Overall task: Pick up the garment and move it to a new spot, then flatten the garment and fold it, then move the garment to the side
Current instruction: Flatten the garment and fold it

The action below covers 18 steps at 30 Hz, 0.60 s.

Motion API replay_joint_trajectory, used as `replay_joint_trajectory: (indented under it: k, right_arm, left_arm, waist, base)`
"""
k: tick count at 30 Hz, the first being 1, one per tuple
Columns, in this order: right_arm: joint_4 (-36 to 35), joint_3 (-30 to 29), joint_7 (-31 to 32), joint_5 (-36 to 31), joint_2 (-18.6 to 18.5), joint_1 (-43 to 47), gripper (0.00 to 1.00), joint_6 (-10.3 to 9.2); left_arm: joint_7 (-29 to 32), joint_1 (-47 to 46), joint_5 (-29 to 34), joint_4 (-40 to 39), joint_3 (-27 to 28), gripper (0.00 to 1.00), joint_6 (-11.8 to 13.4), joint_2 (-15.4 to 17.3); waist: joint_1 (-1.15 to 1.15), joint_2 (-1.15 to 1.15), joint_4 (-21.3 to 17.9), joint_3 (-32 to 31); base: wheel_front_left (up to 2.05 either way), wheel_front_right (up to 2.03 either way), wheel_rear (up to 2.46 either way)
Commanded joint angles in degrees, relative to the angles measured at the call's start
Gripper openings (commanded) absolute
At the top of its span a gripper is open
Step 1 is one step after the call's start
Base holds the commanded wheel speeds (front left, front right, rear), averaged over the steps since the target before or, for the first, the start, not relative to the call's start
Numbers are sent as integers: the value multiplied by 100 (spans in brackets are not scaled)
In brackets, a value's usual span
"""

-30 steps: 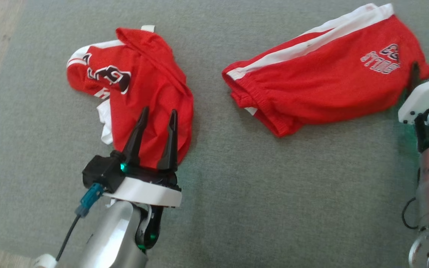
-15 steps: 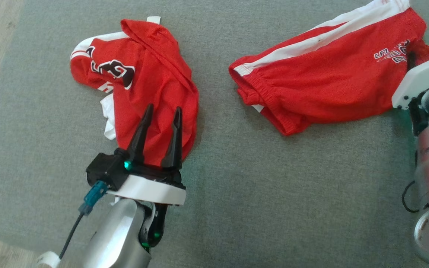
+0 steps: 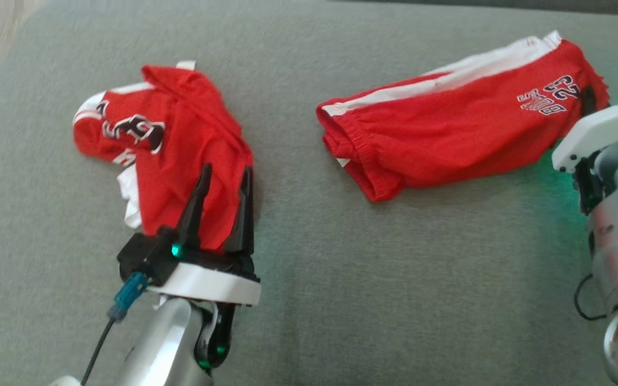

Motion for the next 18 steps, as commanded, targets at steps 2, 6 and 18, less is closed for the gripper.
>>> replay_joint_trajectory:
  k: [2, 6, 18]
  right_arm:
    - [-91, 196, -149, 175, -45, 9, 0, -4]
    - [-9, 347, -281, 527, -57, 309, 0, -4]
    - [-452, 277, -600, 1191, -205, 1373, 0, -4]
  left_arm:
    - [-55, 0, 43, -166, 271, 100, 20, 28]
    - [-55, 131, 106, -154, 376, 100, 3, 28]
    - [-55, 481, 210, -184, 544, 100, -41, 28]
  waist:
    - [1, 0, -245, -253]
    - [1, 0, -420, -457]
    - [1, 0, -632, -803]
  base:
    - [0, 0, 0]
    - [0, 0, 0]
    - [0, 0, 0]
